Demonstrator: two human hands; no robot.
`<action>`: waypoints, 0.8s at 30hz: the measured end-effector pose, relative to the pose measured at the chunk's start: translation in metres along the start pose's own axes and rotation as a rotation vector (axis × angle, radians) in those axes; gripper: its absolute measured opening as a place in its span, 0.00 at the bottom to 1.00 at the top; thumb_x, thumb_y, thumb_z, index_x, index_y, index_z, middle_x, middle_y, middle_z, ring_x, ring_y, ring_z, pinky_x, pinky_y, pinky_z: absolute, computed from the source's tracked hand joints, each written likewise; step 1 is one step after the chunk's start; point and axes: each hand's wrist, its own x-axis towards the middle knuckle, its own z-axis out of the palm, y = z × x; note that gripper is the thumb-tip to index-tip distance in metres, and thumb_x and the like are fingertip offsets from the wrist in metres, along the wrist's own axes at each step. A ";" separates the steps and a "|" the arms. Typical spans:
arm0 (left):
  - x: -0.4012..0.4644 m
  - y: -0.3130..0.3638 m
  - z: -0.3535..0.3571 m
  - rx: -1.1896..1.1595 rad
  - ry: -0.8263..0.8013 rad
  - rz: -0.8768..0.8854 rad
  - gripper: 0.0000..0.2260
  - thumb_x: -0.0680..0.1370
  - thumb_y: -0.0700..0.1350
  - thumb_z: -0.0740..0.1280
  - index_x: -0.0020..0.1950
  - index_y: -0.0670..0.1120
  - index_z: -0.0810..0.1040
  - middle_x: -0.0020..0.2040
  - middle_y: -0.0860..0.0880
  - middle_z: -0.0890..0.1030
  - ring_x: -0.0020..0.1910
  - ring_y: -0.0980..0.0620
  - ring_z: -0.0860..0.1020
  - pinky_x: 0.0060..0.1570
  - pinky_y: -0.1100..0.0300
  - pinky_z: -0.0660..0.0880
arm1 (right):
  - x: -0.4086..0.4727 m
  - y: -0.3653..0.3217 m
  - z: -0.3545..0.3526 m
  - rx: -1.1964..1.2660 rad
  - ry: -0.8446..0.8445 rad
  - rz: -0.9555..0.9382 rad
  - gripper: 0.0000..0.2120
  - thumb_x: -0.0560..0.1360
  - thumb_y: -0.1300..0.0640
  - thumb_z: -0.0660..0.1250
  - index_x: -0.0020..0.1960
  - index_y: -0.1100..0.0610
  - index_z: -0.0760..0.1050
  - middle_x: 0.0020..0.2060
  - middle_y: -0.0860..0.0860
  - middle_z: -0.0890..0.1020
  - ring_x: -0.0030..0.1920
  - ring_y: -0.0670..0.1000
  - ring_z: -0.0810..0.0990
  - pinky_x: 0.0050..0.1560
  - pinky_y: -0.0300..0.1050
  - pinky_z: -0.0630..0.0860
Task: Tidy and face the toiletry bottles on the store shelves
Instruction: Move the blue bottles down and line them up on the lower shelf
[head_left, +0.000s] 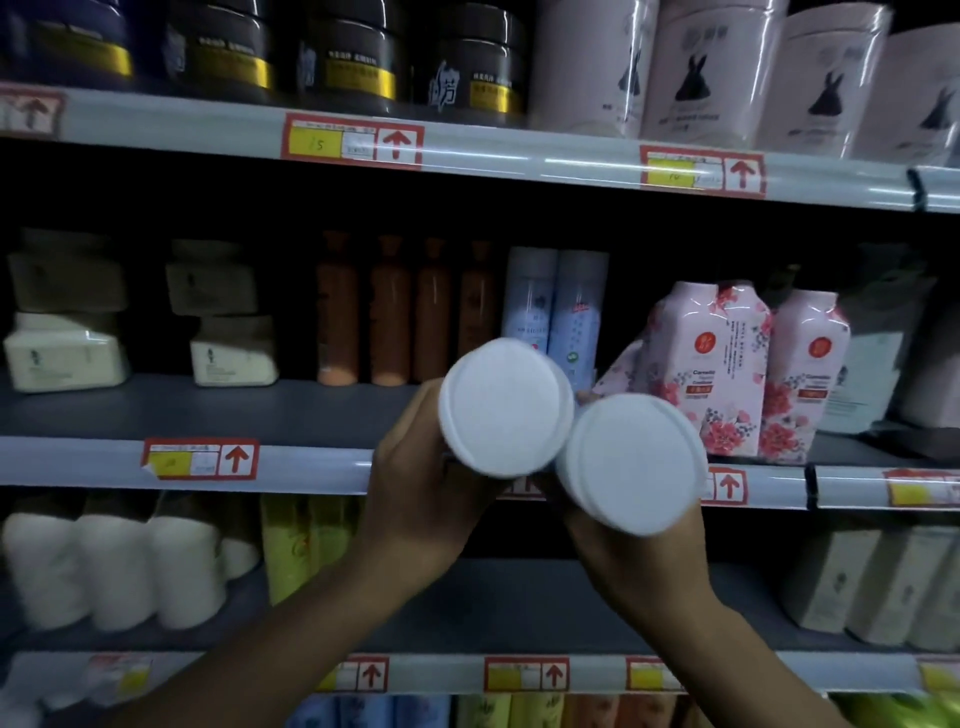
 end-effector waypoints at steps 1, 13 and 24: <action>-0.006 0.004 -0.006 -0.061 -0.018 -0.014 0.19 0.70 0.54 0.73 0.59 0.70 0.78 0.51 0.77 0.79 0.51 0.72 0.79 0.52 0.81 0.70 | -0.007 -0.002 -0.002 0.027 -0.017 0.004 0.30 0.75 0.43 0.74 0.70 0.59 0.76 0.65 0.54 0.80 0.67 0.51 0.78 0.70 0.32 0.67; -0.111 -0.019 -0.037 0.054 -0.281 -0.242 0.42 0.60 0.44 0.88 0.58 0.81 0.73 0.55 0.78 0.78 0.56 0.77 0.77 0.51 0.79 0.73 | -0.105 0.002 -0.011 -0.010 -0.460 0.178 0.34 0.72 0.36 0.74 0.73 0.49 0.73 0.66 0.37 0.77 0.68 0.37 0.74 0.63 0.33 0.75; -0.167 -0.077 -0.023 -0.027 -0.559 -0.703 0.27 0.71 0.49 0.82 0.67 0.57 0.77 0.58 0.61 0.85 0.57 0.60 0.84 0.53 0.59 0.82 | -0.147 0.045 0.014 0.233 -0.715 0.591 0.30 0.68 0.43 0.82 0.66 0.42 0.75 0.58 0.38 0.83 0.56 0.39 0.82 0.55 0.45 0.81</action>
